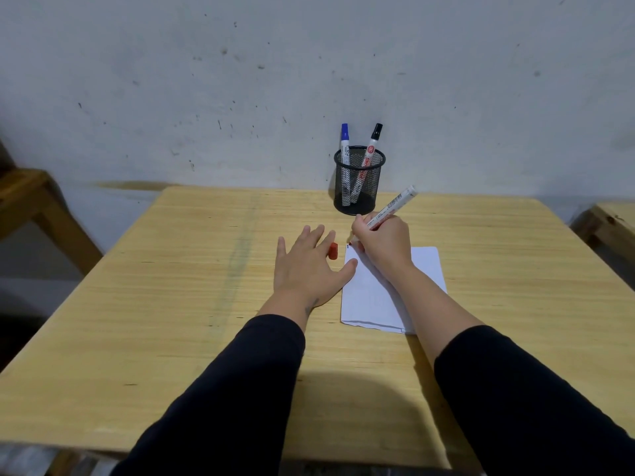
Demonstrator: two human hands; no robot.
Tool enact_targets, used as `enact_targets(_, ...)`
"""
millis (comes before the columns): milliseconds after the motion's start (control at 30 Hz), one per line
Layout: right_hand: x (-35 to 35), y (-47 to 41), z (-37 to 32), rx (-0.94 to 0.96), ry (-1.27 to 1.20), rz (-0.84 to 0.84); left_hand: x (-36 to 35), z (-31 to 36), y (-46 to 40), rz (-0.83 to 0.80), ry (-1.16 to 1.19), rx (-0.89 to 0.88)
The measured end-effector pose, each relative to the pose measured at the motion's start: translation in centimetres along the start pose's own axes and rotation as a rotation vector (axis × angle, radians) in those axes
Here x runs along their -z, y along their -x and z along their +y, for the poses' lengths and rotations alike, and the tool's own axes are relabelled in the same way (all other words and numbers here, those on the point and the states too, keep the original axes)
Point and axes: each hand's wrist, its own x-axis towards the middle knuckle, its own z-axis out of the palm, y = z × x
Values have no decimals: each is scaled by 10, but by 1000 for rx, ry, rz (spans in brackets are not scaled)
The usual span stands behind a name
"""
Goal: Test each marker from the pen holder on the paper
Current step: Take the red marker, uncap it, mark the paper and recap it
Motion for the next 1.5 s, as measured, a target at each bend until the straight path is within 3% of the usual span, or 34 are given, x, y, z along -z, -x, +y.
enact_targets(333, -1, -3, 1, -15, 94, -6, 0, 1, 1, -6, 11, 4)
enact_targets(533, 4, 1, -3, -62, -125, 57, 1, 1, 1, -1, 40, 11)
enact_targets(700, 10, 0, -15, -283, -499, -3, 7, 1, 8, 173, 217, -63)
enact_targets(900, 21, 5, -26, -223, -480, 13, 17, 3, 7, 161, 118, -88)
enact_targets(1000, 26, 9, -28, -194, -455, -13, 25, 6, 6, 166, 369, -10)
enact_targets(1167, 38, 5, -50, -116, -430, -3, 58, 28, 1, 317, 1132, 189)
enact_targets(1500, 50, 9, -81, -45, -465, 39, 80, 55, 3, 284, 1522, 129)
